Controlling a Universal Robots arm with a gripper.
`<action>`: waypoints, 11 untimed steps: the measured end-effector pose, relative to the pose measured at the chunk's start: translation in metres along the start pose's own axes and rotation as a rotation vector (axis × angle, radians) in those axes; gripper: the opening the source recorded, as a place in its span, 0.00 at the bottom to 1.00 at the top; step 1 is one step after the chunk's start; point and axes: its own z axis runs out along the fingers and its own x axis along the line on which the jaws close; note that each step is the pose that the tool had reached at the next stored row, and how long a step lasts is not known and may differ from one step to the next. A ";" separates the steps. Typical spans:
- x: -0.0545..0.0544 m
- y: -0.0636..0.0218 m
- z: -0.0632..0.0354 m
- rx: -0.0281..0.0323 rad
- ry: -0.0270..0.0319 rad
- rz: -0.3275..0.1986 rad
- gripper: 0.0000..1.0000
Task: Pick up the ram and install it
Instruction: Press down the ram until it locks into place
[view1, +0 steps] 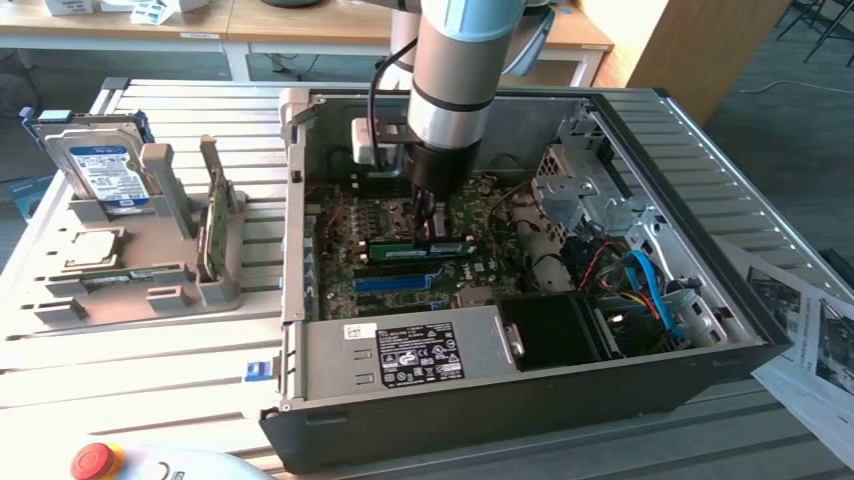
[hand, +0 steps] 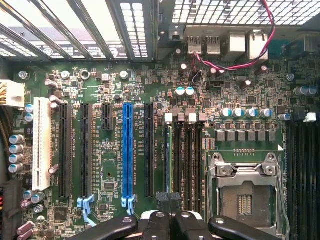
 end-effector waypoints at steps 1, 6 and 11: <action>0.000 0.0000 0.0003 -0.0001 0.0002 0.000 0.11; 0.000 0.0000 0.0011 -0.0003 0.0005 0.000 0.11; 0.000 0.0000 0.0016 0.0000 0.0001 0.000 0.11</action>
